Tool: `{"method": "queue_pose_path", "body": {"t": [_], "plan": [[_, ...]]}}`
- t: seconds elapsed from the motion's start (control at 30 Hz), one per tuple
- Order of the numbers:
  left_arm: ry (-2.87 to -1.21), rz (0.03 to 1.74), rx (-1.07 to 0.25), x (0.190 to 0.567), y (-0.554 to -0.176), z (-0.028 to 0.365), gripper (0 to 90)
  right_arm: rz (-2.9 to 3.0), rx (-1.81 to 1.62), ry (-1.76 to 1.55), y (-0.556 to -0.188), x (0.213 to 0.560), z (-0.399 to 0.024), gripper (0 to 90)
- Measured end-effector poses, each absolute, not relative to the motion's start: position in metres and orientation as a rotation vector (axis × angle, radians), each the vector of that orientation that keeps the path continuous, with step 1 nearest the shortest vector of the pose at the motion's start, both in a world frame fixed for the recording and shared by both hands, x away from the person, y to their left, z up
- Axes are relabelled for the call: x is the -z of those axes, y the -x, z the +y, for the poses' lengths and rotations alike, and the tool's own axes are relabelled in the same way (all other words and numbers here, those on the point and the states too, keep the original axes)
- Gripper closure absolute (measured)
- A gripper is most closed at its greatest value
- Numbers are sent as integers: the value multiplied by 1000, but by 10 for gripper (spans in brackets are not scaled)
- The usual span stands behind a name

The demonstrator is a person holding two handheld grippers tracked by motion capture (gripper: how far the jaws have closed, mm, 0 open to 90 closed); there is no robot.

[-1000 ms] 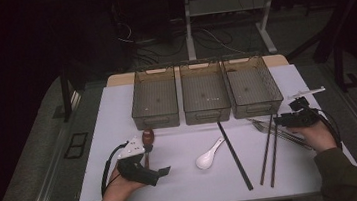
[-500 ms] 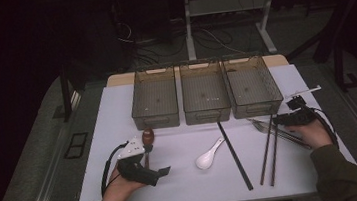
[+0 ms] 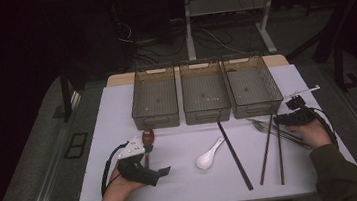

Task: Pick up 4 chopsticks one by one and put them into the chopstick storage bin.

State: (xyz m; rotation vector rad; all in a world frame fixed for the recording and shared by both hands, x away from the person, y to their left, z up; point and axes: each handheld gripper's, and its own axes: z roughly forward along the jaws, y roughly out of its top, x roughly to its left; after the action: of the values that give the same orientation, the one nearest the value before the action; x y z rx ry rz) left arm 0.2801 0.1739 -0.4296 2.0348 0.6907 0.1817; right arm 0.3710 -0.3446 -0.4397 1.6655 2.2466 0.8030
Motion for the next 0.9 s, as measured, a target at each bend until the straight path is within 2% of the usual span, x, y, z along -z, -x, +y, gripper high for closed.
{"method": "queue_pose_path", "body": {"t": [0.3,0.5,0.63,0.9], "plan": [[-2037,689,-181,430,-280,174,0,2256,-752,-1630,-370,439,-340,782],[-2037,689,-181,430,-280,174,0,2258,-751,-1623,-370,439,-340,793],[-2036,689,-180,430,-280,174,0,2266,-749,-1619,-369,438,-341,843],[-2035,688,-181,429,-280,174,0,2286,-755,-1585,-369,439,-343,844]]}}
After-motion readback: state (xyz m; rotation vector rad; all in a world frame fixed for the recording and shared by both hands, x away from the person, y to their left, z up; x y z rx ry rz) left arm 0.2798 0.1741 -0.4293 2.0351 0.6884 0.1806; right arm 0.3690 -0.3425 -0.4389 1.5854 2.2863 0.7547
